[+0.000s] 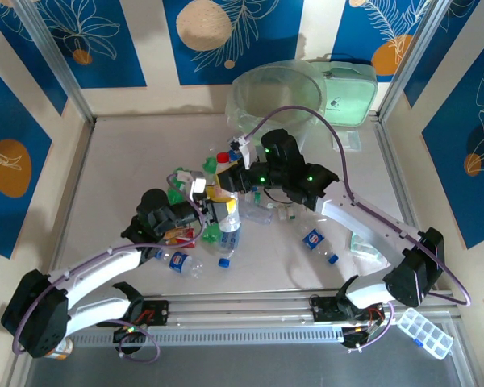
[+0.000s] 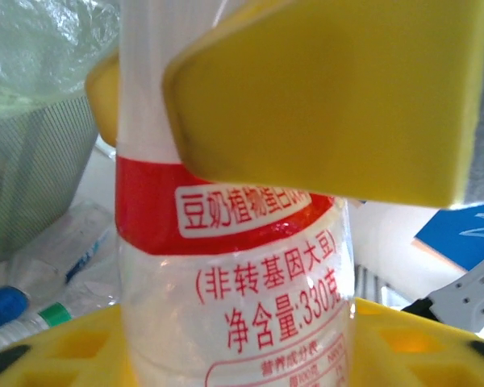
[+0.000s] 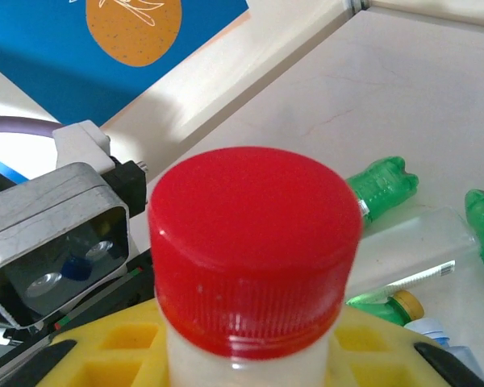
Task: Put the plastic bottles in the bin
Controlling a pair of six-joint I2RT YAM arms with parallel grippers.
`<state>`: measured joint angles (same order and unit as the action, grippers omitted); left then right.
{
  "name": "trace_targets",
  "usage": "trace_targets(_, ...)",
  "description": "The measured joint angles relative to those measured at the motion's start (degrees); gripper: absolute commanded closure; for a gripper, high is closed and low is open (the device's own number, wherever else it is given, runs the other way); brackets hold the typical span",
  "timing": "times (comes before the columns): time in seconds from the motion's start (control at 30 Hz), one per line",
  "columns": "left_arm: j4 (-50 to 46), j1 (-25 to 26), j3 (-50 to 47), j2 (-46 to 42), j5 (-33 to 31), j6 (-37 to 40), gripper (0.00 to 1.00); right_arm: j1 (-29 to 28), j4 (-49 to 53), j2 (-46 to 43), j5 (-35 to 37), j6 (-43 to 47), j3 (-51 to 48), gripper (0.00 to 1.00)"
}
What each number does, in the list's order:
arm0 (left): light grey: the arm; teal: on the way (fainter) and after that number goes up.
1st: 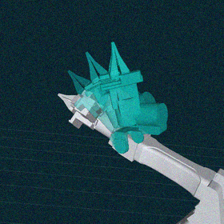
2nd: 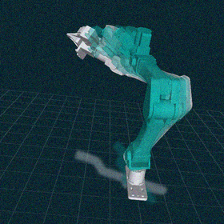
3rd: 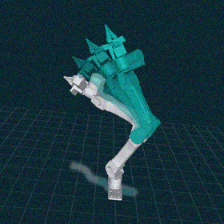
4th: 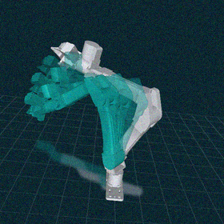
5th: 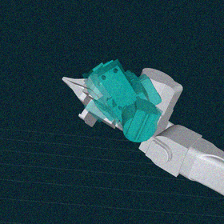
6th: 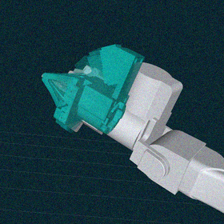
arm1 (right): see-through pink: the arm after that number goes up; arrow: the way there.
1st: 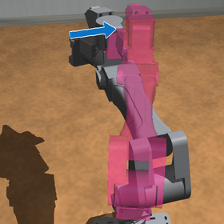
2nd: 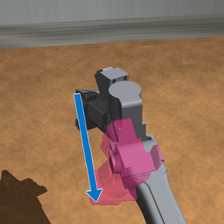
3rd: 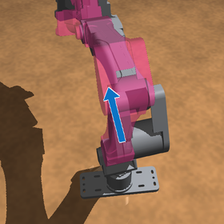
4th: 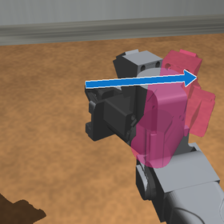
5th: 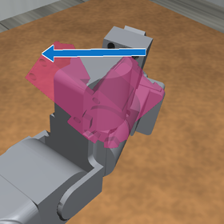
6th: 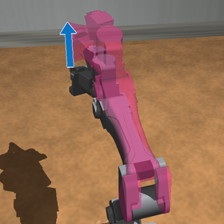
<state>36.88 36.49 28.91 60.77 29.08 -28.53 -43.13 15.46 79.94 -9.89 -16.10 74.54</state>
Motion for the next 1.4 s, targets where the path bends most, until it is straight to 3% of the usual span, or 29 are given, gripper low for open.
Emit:
trace_targets(0.07,0.0,0.1,-0.3,-1.1,-0.5,-0.6,0.26,0.1,0.1,-0.5,0.3,-0.1,0.0,0.71)
trace_targets(0.13,0.0,0.1,-1.0,-3.0,-1.2,-0.8,0.23,0.7,0.0,-1.2,0.8,-0.4,0.0,0.71)
trace_targets(0.4,0.1,0.2,-7.8,-17.6,-11.5,-0.9,0.2,9.9,0.5,-2.3,4.0,-1.4,5.3,0.71)
trace_targets(0.67,-1.5,0.2,-11.1,-24.7,-24.3,-0.6,0.22,23.2,-0.9,1.6,3.7,-5.5,21.2,0.71)
trace_targets(1.07,-18.4,0.2,-11.1,-30.0,-45.8,-2.6,0.26,31.2,6.6,25.5,8.6,-7.3,49.0,0.72)
trace_targets(1.23,-21.7,0.2,-10.7,-30.5,-48.5,-2.8,0.26,31.1,14.4,36.0,9.8,-7.0,59.6,0.71)
trace_targets(1.4,-23.2,0.2,-10.3,-30.2,-50.2,-3.7,0.26,29.5,20.4,41.4,9.6,-6.0,61.8,0.69)
